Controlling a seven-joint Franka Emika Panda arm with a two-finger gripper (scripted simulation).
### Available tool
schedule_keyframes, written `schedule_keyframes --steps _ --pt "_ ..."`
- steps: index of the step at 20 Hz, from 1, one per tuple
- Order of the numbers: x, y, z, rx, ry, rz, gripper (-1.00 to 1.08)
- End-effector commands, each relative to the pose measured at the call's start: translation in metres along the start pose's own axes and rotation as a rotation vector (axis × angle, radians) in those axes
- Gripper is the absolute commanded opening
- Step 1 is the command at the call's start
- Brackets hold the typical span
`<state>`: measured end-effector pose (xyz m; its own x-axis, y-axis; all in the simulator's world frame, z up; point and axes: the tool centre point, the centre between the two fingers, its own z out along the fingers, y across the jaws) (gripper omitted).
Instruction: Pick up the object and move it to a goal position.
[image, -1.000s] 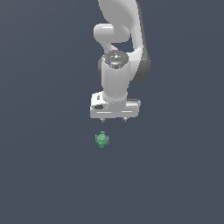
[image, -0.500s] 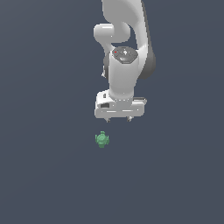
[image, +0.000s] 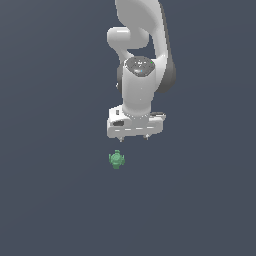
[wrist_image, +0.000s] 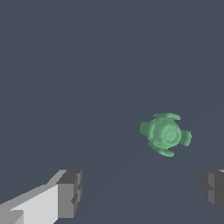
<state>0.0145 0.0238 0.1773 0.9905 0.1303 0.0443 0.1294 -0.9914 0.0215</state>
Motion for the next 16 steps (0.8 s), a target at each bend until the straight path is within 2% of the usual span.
schedule_keyframes --steps 1,16 --pt "0.001 0.004 0.004 0.000 -0.003 -0.026 1.00" --pt "0.009 0.043 0.047 0.011 -0.024 -0.311 1.00"
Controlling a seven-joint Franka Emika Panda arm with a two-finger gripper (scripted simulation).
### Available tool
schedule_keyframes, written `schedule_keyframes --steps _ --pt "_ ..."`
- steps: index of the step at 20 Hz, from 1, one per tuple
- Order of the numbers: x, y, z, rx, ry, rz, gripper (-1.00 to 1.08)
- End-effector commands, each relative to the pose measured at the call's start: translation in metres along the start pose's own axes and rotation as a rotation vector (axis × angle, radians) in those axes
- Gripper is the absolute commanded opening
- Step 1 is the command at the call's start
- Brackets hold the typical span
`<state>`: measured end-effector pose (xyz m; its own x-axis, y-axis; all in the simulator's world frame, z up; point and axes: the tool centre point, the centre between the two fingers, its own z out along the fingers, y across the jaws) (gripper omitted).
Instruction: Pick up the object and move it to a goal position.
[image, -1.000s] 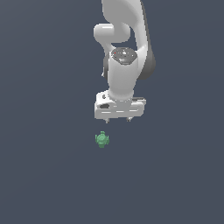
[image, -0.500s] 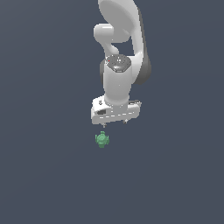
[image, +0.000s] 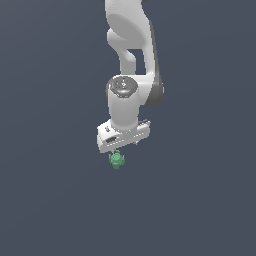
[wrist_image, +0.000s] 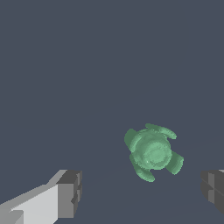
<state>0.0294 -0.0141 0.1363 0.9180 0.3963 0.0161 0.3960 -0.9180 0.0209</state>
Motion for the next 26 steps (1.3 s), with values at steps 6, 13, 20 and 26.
schedule_keyframes --steps 6,13,20,26 --pt "-0.004 0.022 0.025 0.011 -0.008 -0.158 1.00" --pt "-0.007 0.035 0.040 0.019 -0.012 -0.255 1.00" --pt "-0.008 0.041 0.047 0.023 -0.013 -0.297 1.00" --pt "-0.009 0.041 0.051 0.023 -0.013 -0.296 1.00"
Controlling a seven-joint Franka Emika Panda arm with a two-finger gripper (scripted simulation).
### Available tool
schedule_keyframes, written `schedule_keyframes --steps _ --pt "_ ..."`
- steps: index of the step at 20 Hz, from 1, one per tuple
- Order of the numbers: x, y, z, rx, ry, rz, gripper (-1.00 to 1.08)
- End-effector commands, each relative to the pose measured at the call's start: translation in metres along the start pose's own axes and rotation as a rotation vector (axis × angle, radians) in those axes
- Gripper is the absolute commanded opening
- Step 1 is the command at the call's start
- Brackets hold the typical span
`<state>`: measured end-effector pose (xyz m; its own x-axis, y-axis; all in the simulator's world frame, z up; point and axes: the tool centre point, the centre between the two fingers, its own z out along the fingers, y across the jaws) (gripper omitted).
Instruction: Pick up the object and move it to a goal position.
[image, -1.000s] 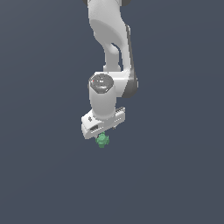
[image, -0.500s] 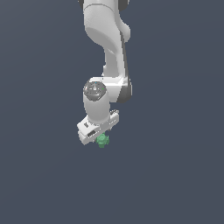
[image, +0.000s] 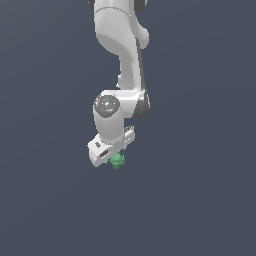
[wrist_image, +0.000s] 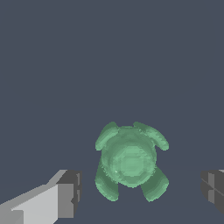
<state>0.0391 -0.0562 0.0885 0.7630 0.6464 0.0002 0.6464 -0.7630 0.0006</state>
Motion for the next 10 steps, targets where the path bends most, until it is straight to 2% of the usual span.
schedule_keyframes --steps 1,10 --pt "0.000 0.000 0.005 0.001 0.000 -0.001 1.00" --pt "-0.001 -0.001 0.046 0.001 0.000 -0.005 1.00"
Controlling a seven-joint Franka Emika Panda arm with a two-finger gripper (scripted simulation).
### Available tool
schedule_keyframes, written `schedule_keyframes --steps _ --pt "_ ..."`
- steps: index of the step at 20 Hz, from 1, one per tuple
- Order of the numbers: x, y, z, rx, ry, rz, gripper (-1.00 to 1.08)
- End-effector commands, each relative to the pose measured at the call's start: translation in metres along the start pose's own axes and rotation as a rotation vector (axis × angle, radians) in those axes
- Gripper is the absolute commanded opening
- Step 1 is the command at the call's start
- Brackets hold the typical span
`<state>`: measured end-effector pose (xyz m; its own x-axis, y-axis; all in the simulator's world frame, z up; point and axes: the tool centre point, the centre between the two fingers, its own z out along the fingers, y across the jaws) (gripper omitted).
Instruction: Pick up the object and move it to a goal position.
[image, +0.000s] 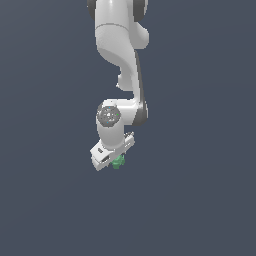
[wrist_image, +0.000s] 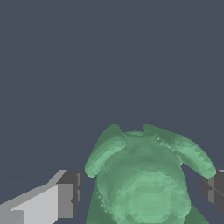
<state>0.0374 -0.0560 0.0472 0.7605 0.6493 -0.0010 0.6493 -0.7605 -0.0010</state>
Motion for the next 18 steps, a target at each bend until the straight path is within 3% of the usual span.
schedule_keyframes --steps 1,4,5,18 --pt "0.0005 0.0004 0.0069 -0.001 0.001 -0.001 1.00" --pt "0.0012 0.0011 0.0077 -0.001 0.001 -0.001 1.00" --pt "0.0012 0.0011 0.0077 -0.001 0.001 -0.001 -1.00" --pt "0.0004 0.0011 0.0053 -0.001 0.001 -0.001 -1.00"
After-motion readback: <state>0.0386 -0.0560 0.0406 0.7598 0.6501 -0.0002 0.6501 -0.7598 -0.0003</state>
